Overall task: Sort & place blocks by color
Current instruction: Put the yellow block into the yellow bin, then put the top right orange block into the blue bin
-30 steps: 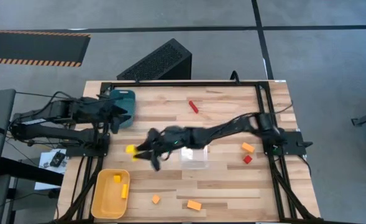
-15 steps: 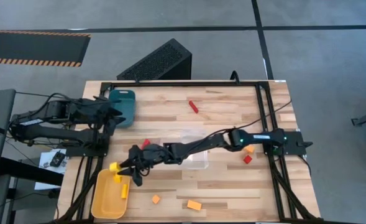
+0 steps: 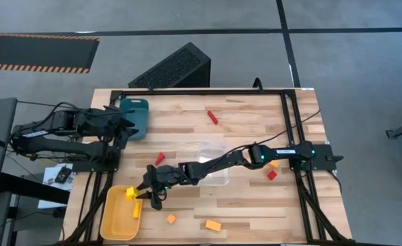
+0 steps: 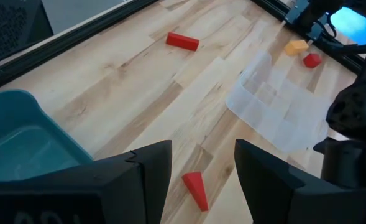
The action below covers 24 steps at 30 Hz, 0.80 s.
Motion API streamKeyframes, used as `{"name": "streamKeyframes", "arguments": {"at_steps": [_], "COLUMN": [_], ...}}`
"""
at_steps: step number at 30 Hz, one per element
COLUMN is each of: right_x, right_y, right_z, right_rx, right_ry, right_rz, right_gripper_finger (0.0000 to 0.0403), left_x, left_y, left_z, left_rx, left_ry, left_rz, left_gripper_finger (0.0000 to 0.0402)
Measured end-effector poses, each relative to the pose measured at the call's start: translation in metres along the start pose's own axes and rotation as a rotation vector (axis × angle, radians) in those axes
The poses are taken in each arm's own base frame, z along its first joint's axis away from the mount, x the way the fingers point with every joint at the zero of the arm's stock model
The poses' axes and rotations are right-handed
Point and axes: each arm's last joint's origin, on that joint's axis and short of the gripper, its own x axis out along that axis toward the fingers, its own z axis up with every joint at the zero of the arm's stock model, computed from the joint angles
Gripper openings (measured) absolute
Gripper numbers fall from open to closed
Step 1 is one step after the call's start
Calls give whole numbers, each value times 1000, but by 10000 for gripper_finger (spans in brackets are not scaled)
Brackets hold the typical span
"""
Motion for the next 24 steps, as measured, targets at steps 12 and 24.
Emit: {"name": "streamKeyframes", "arguments": {"at_steps": [12, 24], "right_x": [-2, -10], "right_y": [-10, -12], "right_z": [6, 15], "right_rx": [-3, 383], "right_ry": [-46, 56], "right_rz": [-57, -80], "right_gripper_finger": [230, 246], "left_x": [0, 0], "left_y": [0, 6], "left_z": [0, -5], "left_rx": [1, 22], "left_ry": [-2, 27], "left_rz": [5, 102], "left_gripper_finger": [162, 162]}}
